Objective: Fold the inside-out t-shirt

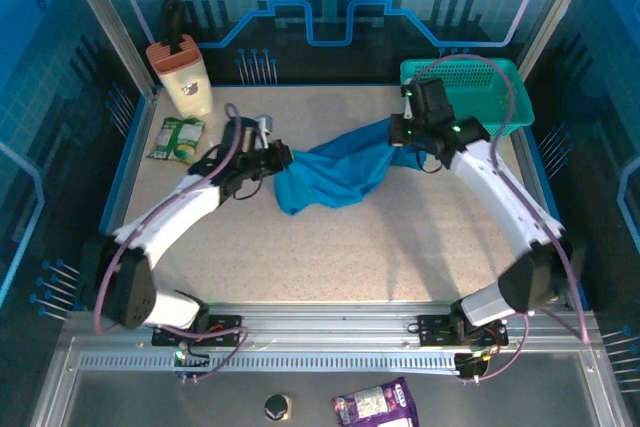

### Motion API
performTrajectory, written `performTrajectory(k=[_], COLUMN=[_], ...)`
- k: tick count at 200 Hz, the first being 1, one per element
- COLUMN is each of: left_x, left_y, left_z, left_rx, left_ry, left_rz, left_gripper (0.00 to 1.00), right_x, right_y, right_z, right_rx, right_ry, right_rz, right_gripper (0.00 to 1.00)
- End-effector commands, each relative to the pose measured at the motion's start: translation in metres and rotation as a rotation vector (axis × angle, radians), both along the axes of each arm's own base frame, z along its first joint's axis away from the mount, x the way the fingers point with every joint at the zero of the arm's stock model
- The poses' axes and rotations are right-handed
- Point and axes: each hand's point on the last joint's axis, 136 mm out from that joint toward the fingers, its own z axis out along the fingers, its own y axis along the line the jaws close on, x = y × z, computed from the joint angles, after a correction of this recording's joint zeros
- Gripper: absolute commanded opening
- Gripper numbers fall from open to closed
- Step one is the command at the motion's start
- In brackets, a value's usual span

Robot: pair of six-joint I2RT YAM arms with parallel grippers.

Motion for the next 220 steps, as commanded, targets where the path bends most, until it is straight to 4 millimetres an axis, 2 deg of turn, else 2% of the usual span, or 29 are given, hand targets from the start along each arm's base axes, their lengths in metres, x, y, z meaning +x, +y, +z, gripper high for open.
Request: performTrajectory(k=[1,25,28,49,67,84,100,122,141,164,178,190,206,220], left_x=[-0.017,-0.054,-0.059,-0.092,-0.108,-0.102,-0.082,-0.046,-0.014,0.019,0.034,0.042,0.046,0.046], left_y=[0.022,0.035,0.036,0.043,0.05,0.057,0.064,0.073,0.083,0.103,0.115,0.124,0.125,0.122], left_z=[0.086,0.164,0.172,0.226,0.254,0.256,0.236,0.188,0.133,0.061,0.018,-0.012,-0.028,-0.029], left_rx=[0.006,0.017,0.02,0.028,0.044,0.091,0.168,0.225,0.248,0.237,0.228,0.208,0.181,0.156], left_ry=[-0.222,-0.436,-0.461,-0.613,-0.674,-0.644,-0.562,-0.401,-0.274,-0.112,0.007,0.111,0.178,0.173], left_rz=[0.006,-0.025,-0.029,-0.053,-0.047,-0.01,0.031,0.068,0.098,0.141,0.162,0.178,0.177,0.175], left_gripper=[0.0,0.0,0.0,0.0,0.0,0.0,0.0,0.0,0.0,0.0,0.0,0.18,0.35,0.39], right_x=[-0.023,-0.056,-0.063,-0.094,-0.107,-0.101,-0.077,-0.031,0.014,0.056,0.066,0.067,0.06,0.048], right_y=[-0.023,-0.034,-0.035,-0.037,-0.035,-0.029,-0.02,0.0,0.019,0.032,0.037,0.048,0.067,0.084], right_z=[0.07,0.132,0.143,0.189,0.216,0.226,0.218,0.182,0.128,0.055,0.016,-0.003,-0.019,-0.031], right_rx=[0.001,0.061,0.074,0.129,0.151,0.131,0.095,0.055,0.018,-0.017,-0.046,-0.059,-0.091,-0.103], right_ry=[-0.229,-0.448,-0.489,-0.657,-0.741,-0.746,-0.686,-0.542,-0.379,-0.127,0.045,0.124,0.162,0.183], right_rz=[-0.049,-0.03,-0.021,0.039,0.077,0.101,0.11,0.129,0.138,0.128,0.117,0.14,0.19,0.244], right_gripper=[0.0,0.0,0.0,0.0,0.0,0.0,0.0,0.0,0.02,0.19,0.24,0.29,0.32,0.33])
